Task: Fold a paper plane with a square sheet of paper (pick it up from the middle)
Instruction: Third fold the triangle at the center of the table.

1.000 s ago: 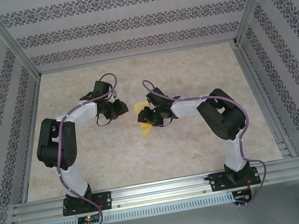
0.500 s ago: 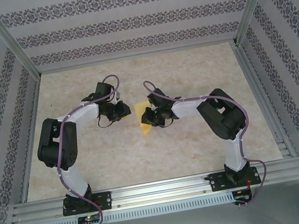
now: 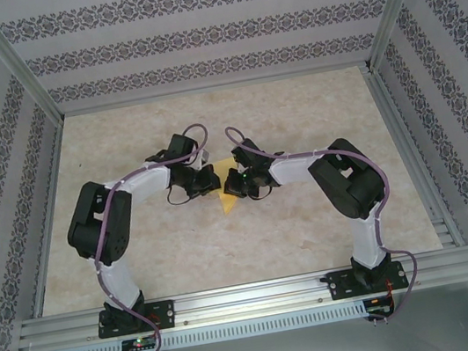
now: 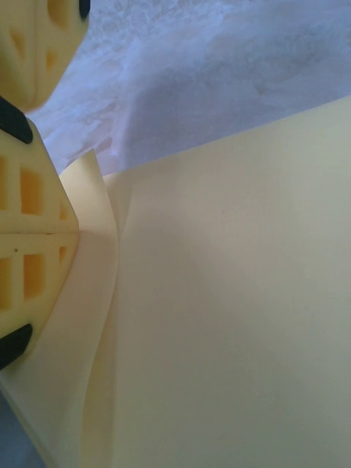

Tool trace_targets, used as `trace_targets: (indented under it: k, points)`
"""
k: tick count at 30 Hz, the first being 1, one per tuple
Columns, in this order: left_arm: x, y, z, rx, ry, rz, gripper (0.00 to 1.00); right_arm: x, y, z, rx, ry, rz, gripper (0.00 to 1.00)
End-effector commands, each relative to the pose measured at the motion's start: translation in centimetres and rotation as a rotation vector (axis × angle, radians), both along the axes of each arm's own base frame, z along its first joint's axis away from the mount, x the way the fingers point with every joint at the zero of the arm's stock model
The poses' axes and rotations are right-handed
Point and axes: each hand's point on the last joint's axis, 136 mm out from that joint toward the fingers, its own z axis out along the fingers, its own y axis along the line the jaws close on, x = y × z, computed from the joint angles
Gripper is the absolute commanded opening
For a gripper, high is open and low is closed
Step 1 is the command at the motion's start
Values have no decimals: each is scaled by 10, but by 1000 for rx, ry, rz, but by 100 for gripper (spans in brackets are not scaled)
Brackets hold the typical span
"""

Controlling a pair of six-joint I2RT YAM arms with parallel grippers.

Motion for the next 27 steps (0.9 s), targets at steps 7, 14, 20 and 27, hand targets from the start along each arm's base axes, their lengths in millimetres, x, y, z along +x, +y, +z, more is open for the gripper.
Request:
trace_targets:
  k: [7, 14, 20, 27]
  points:
    - [5, -7, -18, 16, 11, -1, 2, -15, -23, -34, -113, 71, -11, 1]
    - [8, -7, -27, 29, 19, 6, 2, -15, -21, -31, -102, 66, -5, 1]
    - [10, -6, -29, 43, 14, 12, 2, -13, -20, -27, -84, 53, 2, 1]
    - [10, -6, -30, 47, 15, 16, 2, -13, -17, -24, -62, 41, 16, 0]
